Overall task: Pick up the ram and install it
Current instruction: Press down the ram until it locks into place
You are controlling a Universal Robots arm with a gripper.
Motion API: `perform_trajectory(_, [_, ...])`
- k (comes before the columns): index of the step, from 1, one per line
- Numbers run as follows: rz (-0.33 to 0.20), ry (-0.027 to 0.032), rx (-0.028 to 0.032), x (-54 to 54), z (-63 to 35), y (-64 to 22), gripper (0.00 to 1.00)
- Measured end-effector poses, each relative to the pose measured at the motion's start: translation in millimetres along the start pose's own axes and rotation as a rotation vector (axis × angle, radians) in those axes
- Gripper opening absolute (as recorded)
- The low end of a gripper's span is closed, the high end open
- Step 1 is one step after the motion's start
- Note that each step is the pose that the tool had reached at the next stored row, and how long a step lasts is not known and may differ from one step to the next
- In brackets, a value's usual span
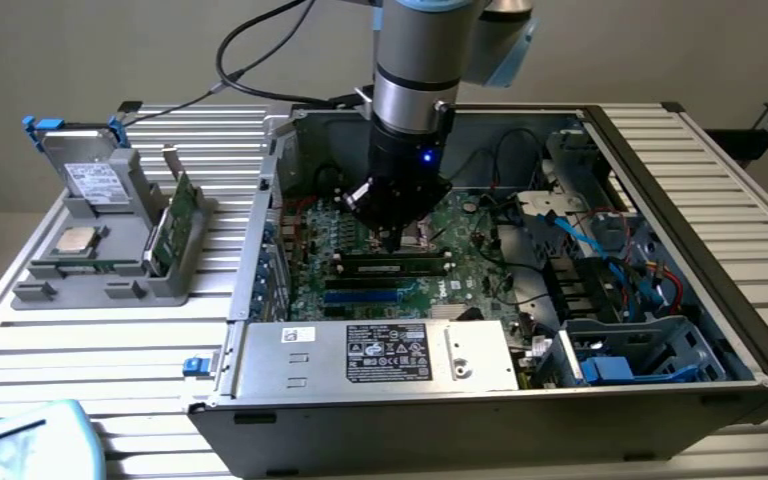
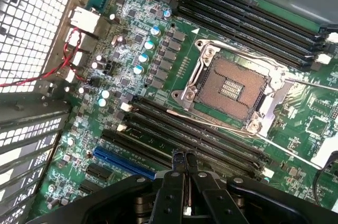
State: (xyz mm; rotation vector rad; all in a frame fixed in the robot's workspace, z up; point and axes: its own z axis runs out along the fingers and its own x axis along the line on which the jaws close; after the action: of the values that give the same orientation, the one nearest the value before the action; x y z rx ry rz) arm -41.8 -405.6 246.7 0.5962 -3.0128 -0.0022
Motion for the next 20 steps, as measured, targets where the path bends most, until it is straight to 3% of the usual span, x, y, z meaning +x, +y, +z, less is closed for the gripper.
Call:
perform_trajectory(4, [0.039, -0.0072, 0.0045, 0.0, 0.0, 0.0, 0.11])
perform_trajectory(12, [0.112, -0.0226, 0.0218, 0.0, 0.0, 0.0, 0.11])
perform_trajectory(15, [0.135, -0.0343, 0.0291, 0.0, 0.0, 0.0, 0.11])
perform_trajectory(20, [0.181, -0.0472, 0.0379, 0.0, 0.0, 0.0, 0.11])
